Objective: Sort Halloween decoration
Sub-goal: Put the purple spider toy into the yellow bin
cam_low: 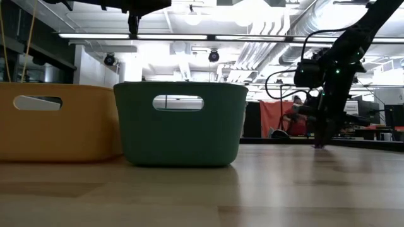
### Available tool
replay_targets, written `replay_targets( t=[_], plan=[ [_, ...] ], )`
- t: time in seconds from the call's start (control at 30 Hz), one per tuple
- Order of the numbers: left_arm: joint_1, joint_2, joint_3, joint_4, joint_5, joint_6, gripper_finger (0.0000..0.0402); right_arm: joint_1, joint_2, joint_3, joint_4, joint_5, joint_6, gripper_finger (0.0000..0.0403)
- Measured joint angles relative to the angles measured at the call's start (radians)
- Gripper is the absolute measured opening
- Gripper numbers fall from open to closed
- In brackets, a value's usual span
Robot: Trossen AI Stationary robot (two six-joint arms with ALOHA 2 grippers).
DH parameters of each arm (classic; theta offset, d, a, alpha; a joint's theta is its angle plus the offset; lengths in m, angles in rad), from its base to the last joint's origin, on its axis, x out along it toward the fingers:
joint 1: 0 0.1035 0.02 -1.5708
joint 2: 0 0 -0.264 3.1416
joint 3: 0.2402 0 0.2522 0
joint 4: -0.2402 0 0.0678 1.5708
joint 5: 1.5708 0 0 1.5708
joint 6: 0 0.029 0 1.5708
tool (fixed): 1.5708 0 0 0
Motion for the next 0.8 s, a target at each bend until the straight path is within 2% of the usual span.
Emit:
replay_targets(
  t=[0.1, 0.27, 0.57, 0.67, 0.8],
  plan=[
    [0.0, 0.0, 0.0, 0.0, 0.0, 0.0, 0.0, 0.004, 0.0, 0.0, 0.013, 0.006, -0.034, 0.0008],
    [0.003, -0.008, 0.0, 0.007, 0.0, 0.005, 0.0, 0.036, -0.042, 0.023, -0.01, 0.014, -0.093, 0.0002],
    [0.05, -0.047, 0.0, 0.006, 0.0, 0.035, 0.0, 0.123, -0.245, 0.174, 0.041, 0.046, -0.246, 0.0],
    [0.065, -0.054, 0.0, 0.005, 0.0, 0.035, 0.0, 0.165, -0.301, 0.231, 0.125, 0.006, -0.374, 0.0],
    [0.072, -0.056, 0.0, 0.004, 0.0, 0.035, 0.0, 0.245, -0.347, 0.279, 0.288, -0.112, -0.545, 0.0]
  ],
)
